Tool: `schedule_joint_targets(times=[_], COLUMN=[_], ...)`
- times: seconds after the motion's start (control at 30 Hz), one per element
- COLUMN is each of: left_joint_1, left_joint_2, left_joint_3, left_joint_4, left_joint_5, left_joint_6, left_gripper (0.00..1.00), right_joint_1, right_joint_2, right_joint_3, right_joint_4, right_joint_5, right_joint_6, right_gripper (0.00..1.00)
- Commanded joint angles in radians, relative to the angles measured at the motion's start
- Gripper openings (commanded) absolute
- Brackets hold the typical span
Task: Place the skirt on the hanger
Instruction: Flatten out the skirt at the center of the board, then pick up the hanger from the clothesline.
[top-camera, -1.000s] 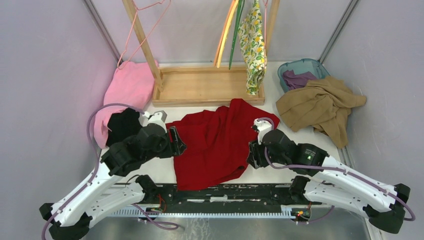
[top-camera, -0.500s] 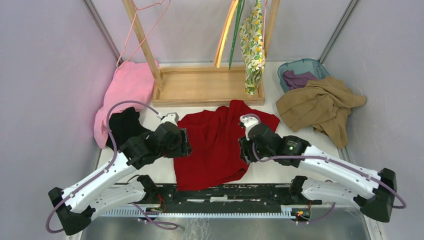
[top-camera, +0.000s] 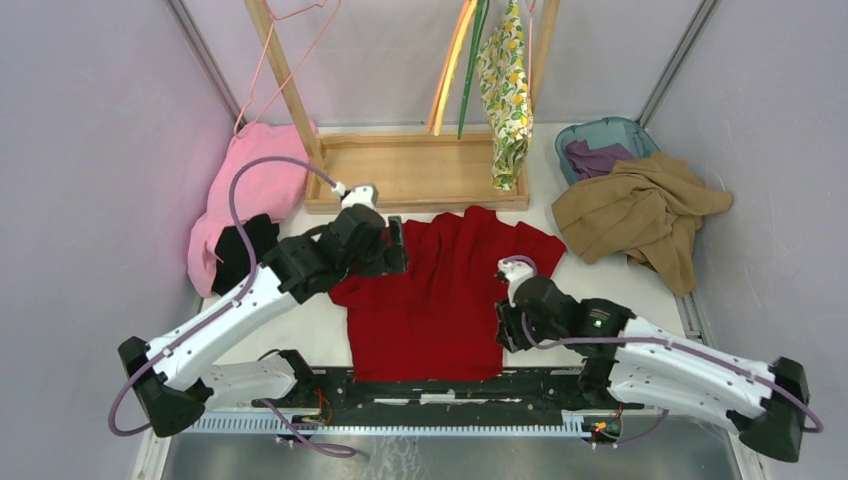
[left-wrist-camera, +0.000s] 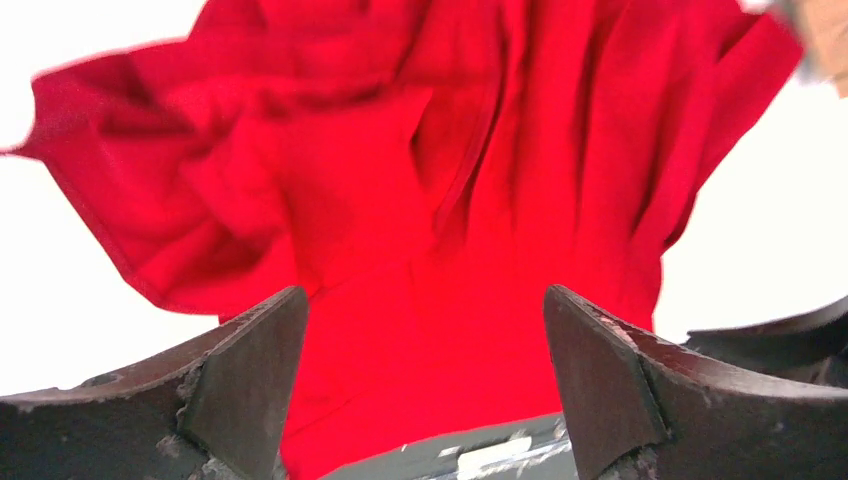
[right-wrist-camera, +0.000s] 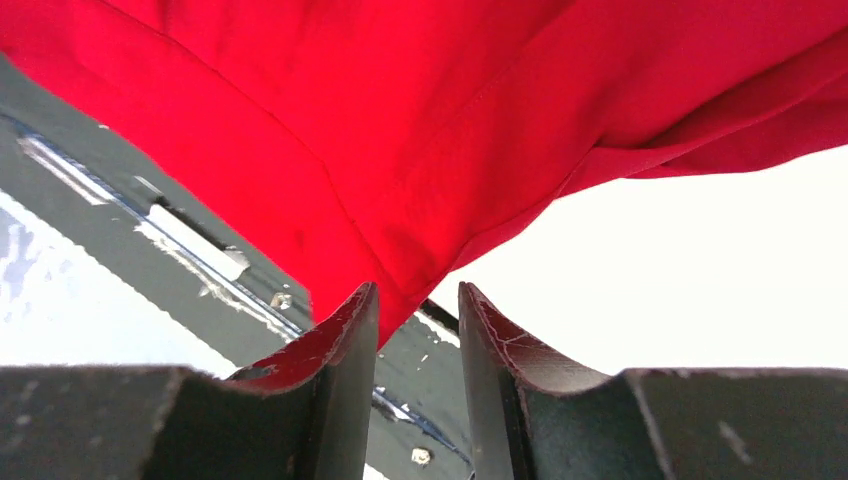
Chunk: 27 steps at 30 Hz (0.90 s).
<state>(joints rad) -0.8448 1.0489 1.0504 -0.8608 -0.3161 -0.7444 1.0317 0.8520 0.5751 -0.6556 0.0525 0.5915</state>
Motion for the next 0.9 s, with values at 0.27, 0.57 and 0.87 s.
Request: schedule_joint_targets(times=[0.27,0.57,0.87], left_joint_1=[0.195,0.324,0.326], left_joint_2=[0.359,0.618,0.716], left_joint_3=[0.824,1.145,1.177], left_joint_4=[0.018,0.058,0.181], left_joint_5=[0.015,0.156,0.279], left_joint_6=[0.321,0.409,0.417], left_gripper=[0.99,0.92,0.84], right_joint_1=[0.005,0.005,0.005], right_joint_2=[-0.132,-0.172,-0.195], right_joint_3=[0.266,0.299,0.294], right_joint_4=[-0.13,-0.16,-0.188], right_joint_5=[0.062,0.069,0.087], right_joint_6=[-0.011,-0.023,-0.031], right_gripper=[0.4,0.4,0.41])
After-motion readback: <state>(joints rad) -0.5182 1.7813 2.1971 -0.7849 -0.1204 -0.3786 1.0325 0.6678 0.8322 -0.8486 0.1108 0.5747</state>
